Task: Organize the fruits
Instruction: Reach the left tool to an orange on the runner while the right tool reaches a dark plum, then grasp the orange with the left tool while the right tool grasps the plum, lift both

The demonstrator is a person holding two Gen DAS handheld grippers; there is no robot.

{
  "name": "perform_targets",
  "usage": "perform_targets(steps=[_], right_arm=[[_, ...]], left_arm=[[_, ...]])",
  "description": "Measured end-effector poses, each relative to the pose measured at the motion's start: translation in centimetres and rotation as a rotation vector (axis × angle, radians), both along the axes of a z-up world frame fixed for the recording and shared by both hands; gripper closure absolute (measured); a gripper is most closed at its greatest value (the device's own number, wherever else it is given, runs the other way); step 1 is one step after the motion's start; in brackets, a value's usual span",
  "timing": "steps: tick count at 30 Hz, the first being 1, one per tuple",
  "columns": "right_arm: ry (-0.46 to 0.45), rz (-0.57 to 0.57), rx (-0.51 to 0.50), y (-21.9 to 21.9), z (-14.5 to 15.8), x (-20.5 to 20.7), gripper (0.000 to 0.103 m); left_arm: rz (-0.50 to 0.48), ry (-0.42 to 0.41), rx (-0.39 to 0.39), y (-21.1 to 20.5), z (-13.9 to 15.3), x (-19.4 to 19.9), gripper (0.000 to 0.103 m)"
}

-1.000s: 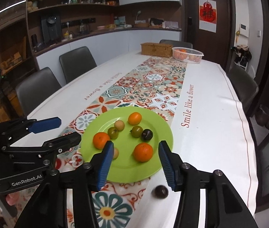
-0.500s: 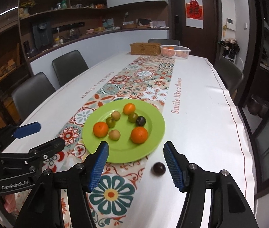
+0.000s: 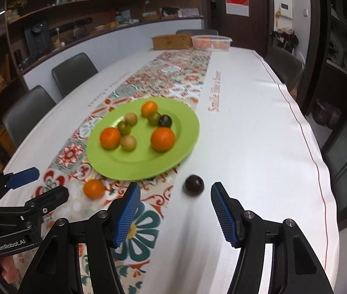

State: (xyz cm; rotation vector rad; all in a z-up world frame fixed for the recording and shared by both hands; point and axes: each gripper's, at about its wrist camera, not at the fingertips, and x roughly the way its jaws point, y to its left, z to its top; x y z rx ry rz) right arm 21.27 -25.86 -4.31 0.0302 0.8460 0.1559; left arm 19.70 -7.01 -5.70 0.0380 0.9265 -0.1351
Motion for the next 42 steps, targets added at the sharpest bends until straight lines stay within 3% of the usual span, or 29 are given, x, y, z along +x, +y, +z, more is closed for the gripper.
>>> perform_targets(steps=[11,19,23,29,35,42], right_arm=[[0.06,-0.027,0.002,-0.9,-2.9,1.3,0.043],[0.092,-0.021,-0.001,-1.1,-4.3,3.1,0.055],[0.097,-0.008,-0.012,-0.9,-4.7,3.9,0.059],[0.1,0.004,-0.014,-0.8,-4.9,4.6,0.062],[0.112,0.019,-0.034,-0.5,-5.3,4.9,0.07],[0.119,0.021,-0.052,-0.3,-5.8,5.0,0.075]], left_arm=[[-0.008,0.068,0.022,-0.7,-2.8,1.8,0.024],[-0.022,0.097,0.007,-1.2,-3.8,2.9,0.041],[-0.022,0.097,-0.013,-1.3,-3.9,3.3,0.056],[-0.016,0.122,-0.038,-1.4,-4.4,4.1,0.058],[-0.025,0.127,-0.04,-1.5,-4.5,4.6,0.068],[-0.021,0.129,-0.06,-1.2,-4.5,4.8,0.068]])
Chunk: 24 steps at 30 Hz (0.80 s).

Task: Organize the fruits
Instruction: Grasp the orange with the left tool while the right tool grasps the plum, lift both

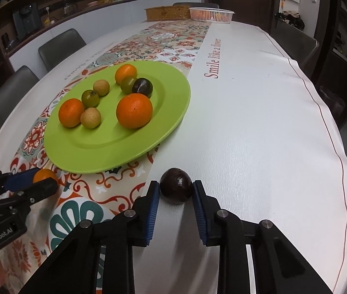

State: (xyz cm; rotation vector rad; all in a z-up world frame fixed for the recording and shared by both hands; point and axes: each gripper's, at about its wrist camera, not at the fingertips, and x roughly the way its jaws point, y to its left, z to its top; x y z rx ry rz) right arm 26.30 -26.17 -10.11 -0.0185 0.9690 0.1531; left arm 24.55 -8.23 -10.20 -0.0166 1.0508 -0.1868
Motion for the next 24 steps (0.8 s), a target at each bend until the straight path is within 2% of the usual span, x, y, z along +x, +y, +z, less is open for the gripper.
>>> perform_targets(steps=[11,24], right_arm=[[-0.033,0.04,0.026,1.0,1.3,-1.9,0.075],[-0.104,0.087,0.065,3.0,5.3,-6.1,0.075]], left_arm=[[-0.032,-0.049,-0.012,-0.2,1.4,-1.1,0.069],[-0.066,-0.123,-0.036,0.5,4.3,-4.5,0.069]])
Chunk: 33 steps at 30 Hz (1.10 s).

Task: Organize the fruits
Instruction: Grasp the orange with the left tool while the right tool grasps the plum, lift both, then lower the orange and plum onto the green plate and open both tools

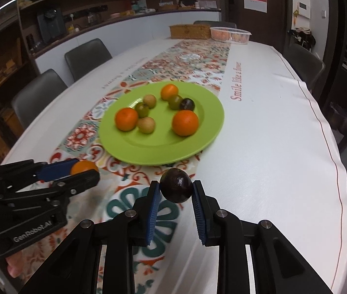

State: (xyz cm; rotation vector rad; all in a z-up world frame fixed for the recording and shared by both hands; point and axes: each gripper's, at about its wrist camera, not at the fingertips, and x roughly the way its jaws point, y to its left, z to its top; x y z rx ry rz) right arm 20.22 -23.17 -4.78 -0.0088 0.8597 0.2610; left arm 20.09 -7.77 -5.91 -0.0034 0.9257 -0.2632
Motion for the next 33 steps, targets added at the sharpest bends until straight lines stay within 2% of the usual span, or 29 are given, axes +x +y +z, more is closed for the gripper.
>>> perform_targets(steps=[9,17,26,33], right_arm=[[-0.068,0.013,0.024,1.0,3.1,-1.5,0.075],[-0.118,0.021,0.028,1.5,5.1,-1.1,0.075],[-0.142,0.022,0.031,1.8,6.0,1.0,0.075],[-0.143,0.023,0.022,2.0,5.5,4.0,0.075]], left_arm=[[-0.024,-0.069,-0.014,0.3,3.0,-1.0,0.069],[-0.042,-0.116,-0.009,0.3,4.9,-0.5,0.069],[-0.059,-0.147,-0.003,0.2,6.0,2.1,0.069],[-0.085,-0.164,0.007,-0.1,5.5,4.9,0.069]])
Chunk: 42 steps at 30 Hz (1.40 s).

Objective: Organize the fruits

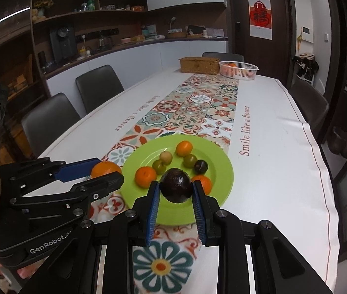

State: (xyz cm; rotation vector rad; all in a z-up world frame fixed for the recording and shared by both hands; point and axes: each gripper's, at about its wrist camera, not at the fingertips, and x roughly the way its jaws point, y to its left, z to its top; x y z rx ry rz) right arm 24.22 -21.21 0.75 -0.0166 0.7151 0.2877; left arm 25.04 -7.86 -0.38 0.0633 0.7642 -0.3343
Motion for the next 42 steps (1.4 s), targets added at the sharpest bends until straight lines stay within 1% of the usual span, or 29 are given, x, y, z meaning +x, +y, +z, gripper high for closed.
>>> perform_targets(steps=[6,11,18,21,25,27,31,35,38,39,40,42], right_arm=[[0.015,-0.005,0.016,0.0,-1.2,2.5,0.075],[0.021,0.002,0.006,0.2,-2.3,4.2,0.075],[0.059,0.009,0.007,0.2,-4.3,7.0,0.075],[0.074,0.013,-0.001,0.3,-5.2,7.7,0.075],[0.084,0.014,0.002,0.3,-5.9,8.3,0.074],[0.084,0.006,0.005,0.1,-6.0,8.4,0.074],[0.075,-0.009,0.007,-0.3,-5.8,8.0,0.07],[0.057,-0.034,0.009,-0.9,-5.2,6.7,0.07],[0.036,-0.053,0.015,-1.2,-4.3,5.3,0.07],[0.028,-0.057,0.015,-1.3,-4.0,4.7,0.068],[0.022,-0.06,0.015,-1.4,-3.7,4.3,0.062],[0.005,-0.07,0.016,-1.5,-2.8,3.2,0.058]], left_arm=[[-0.025,-0.003,-0.016,0.2,-1.3,2.9,0.069],[-0.049,-0.003,-0.005,0.1,-2.4,4.6,0.069],[-0.082,0.029,-0.012,0.1,-4.3,6.8,0.069],[-0.093,0.044,-0.005,0.0,-5.1,7.5,0.068],[-0.088,0.052,-0.015,0.1,-5.5,7.9,0.068],[-0.08,0.046,-0.013,0.3,-5.5,7.8,0.06],[-0.049,0.027,-0.008,1.1,-5.0,7.0,0.059],[-0.016,0.001,-0.005,1.7,-4.0,5.5,0.058],[0.004,-0.038,0.014,1.8,-2.8,3.8,0.054],[0.011,-0.051,0.018,1.8,-2.4,3.2,0.052],[0.017,-0.064,0.023,1.9,-1.8,2.5,0.051],[0.031,-0.087,0.035,1.9,-0.9,1.5,0.047]])
